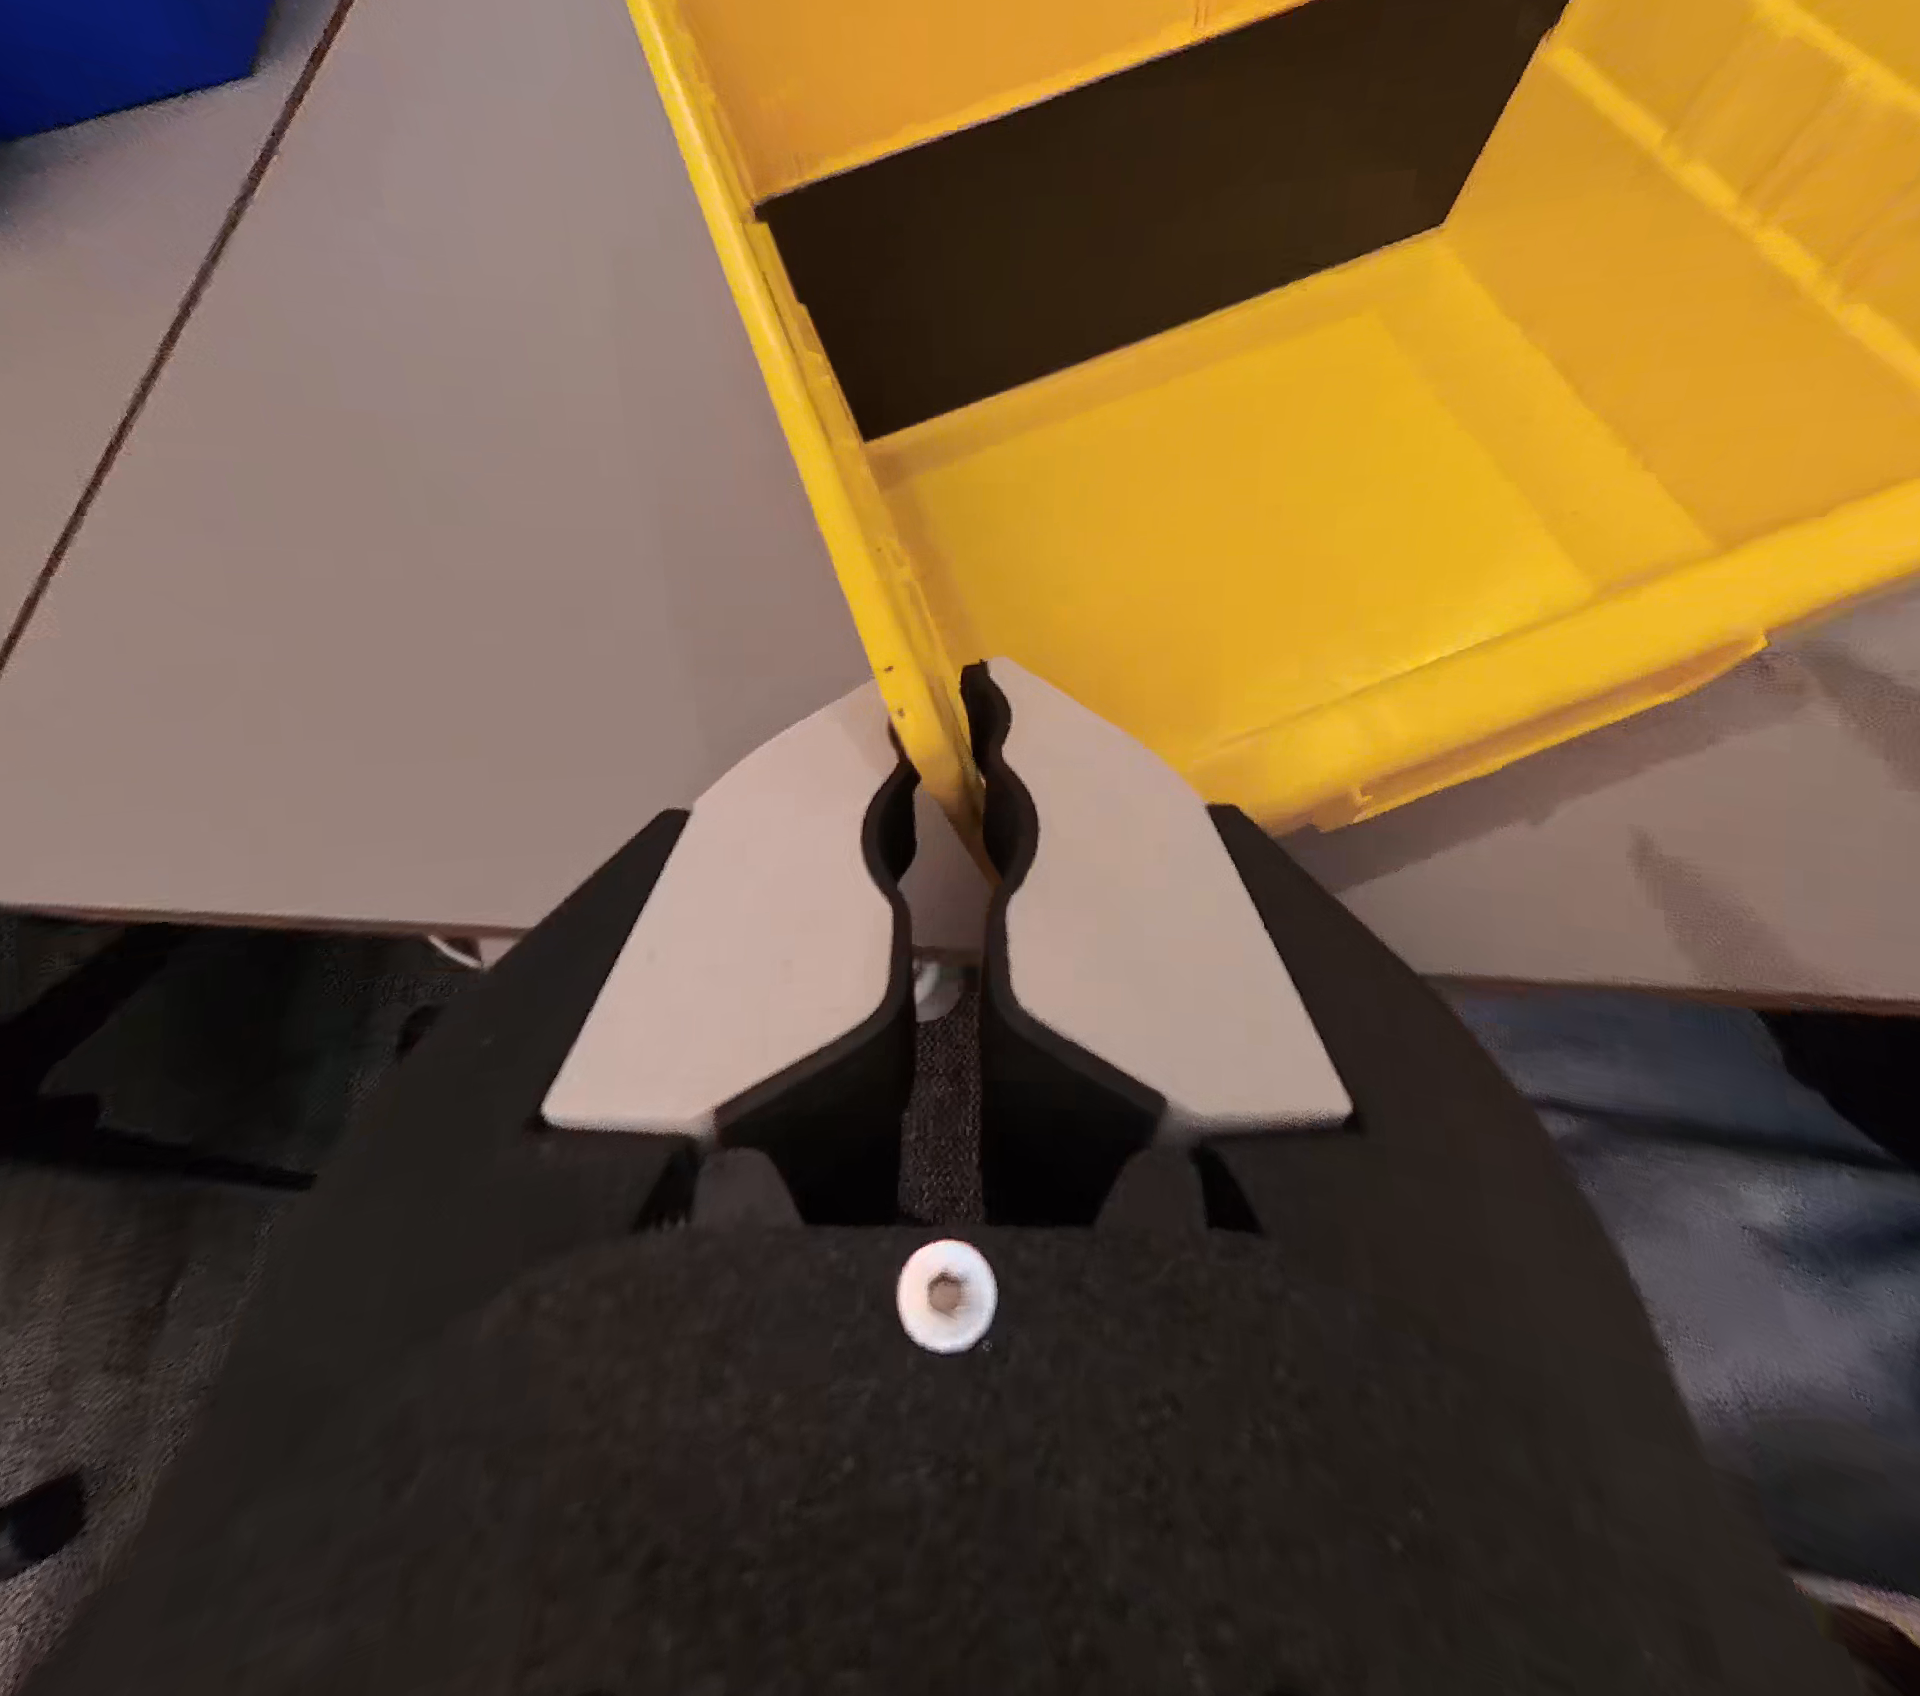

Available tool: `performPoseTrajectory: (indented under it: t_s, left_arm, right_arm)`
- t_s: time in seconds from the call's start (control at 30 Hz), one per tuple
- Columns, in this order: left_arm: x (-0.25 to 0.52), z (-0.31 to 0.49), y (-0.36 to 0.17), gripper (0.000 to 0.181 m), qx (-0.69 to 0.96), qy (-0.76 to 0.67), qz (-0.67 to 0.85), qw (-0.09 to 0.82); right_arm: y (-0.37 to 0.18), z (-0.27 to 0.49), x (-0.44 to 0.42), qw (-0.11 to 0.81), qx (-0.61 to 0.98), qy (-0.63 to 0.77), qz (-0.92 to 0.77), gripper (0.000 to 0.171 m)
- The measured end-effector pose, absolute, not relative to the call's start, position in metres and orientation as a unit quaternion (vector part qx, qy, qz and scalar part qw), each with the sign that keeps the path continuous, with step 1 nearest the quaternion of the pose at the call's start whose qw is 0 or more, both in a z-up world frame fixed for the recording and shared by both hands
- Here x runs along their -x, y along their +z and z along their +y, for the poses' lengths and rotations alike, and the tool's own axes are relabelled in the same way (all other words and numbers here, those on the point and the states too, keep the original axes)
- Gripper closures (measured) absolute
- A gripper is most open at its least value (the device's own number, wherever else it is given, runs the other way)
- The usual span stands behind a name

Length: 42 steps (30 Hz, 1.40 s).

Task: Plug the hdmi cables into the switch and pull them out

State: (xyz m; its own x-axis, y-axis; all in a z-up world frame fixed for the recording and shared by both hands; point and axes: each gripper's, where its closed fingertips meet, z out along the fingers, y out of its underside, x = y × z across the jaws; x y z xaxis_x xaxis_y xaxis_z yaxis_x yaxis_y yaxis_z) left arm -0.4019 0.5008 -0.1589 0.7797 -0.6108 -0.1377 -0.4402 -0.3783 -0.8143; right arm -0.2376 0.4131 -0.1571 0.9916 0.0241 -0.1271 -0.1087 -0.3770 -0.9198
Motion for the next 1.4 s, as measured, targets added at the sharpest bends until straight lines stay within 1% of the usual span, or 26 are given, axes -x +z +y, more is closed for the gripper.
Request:
performPoseTrajectory:
  t_s: [0.07, 0.13, 0.17, 0.27, 0.37, 0.47, 0.57, 0.67, 0.77, 0.87, 0.97, 1.03, 1.13, 1.27, 1.4]
  left_arm:
    - [0.399, 0.487, -0.149, 0.174, 0.81, -0.091, 0.325, 0.48]
    - [0.397, 0.476, -0.14, 0.175, 0.796, -0.084, 0.333, 0.498]
    - [0.398, 0.471, -0.136, 0.174, 0.789, -0.077, 0.337, 0.509]
    - [0.407, 0.451, -0.132, 0.172, 0.771, -0.071, 0.343, 0.532]
    - [0.414, 0.437, -0.118, 0.171, 0.752, -0.07, 0.326, 0.569]
    - [0.413, 0.432, -0.081, 0.172, 0.711, -0.066, 0.307, 0.63]
    - [0.397, 0.426, -0.034, 0.172, 0.657, -0.086, 0.297, 0.687]
    - [0.362, 0.417, 0.014, 0.173, 0.601, -0.121, 0.291, 0.734]
    - [0.313, 0.407, 0.052, 0.173, 0.563, -0.166, 0.295, 0.754]
    - [0.251, 0.393, 0.083, 0.174, 0.536, -0.211, 0.321, 0.752]
    - [0.175, 0.374, 0.097, 0.174, 0.521, -0.251, 0.352, 0.736]
    - [0.118, 0.355, 0.092, 0.174, 0.521, -0.278, 0.372, 0.716]
    - [0.032, 0.318, 0.058, 0.174, 0.535, -0.298, 0.409, 0.677]
    - [-0.06, 0.264, -0.012, 0.173, 0.572, -0.302, 0.459, 0.609]
    - [-0.113, 0.24, -0.09, 0.174, 0.613, -0.277, 0.498, 0.547]
  right_arm:
    - [-0.158, 0.421, 0.232, 0.566, 0.821, 0.043, 0.055, 0.137]
    - [-0.155, 0.421, 0.216, 0.577, 0.812, -0.01, 0.088, 0.165]
    - [-0.156, 0.42, 0.213, 0.575, 0.813, -0.026, 0.087, 0.168]
    - [-0.148, 0.414, 0.22, 0.586, 0.808, -0.006, 0.066, 0.168]
    - [-0.128, 0.406, 0.226, 0.612, 0.789, -0.024, 0.051, 0.169]
    - [-0.089, 0.398, 0.225, 0.661, 0.748, -0.053, 0.043, 0.169]
    - [-0.034, 0.383, 0.213, 0.71, 0.697, -0.086, 0.039, 0.169]
    - [0.024, 0.359, 0.185, 0.752, 0.644, -0.14, 0.038, 0.169]
    - [0.069, 0.33, 0.144, 0.77, 0.606, -0.19, 0.059, 0.169]
    - [0.099, 0.296, 0.094, 0.769, 0.589, -0.233, 0.088, 0.169]
    - [0.112, 0.259, 0.032, 0.754, 0.582, -0.276, 0.127, 0.169]
    - [0.11, 0.232, -0.017, 0.737, 0.587, -0.287, 0.172, 0.17]
    - [0.085, 0.189, -0.098, 0.698, 0.607, -0.297, 0.237, 0.17]
    - [0.01, 0.134, -0.192, 0.624, 0.667, -0.274, 0.303, 0.171]
    - [-0.081, 0.099, -0.244, 0.558, 0.714, -0.244, 0.345, 0.171]
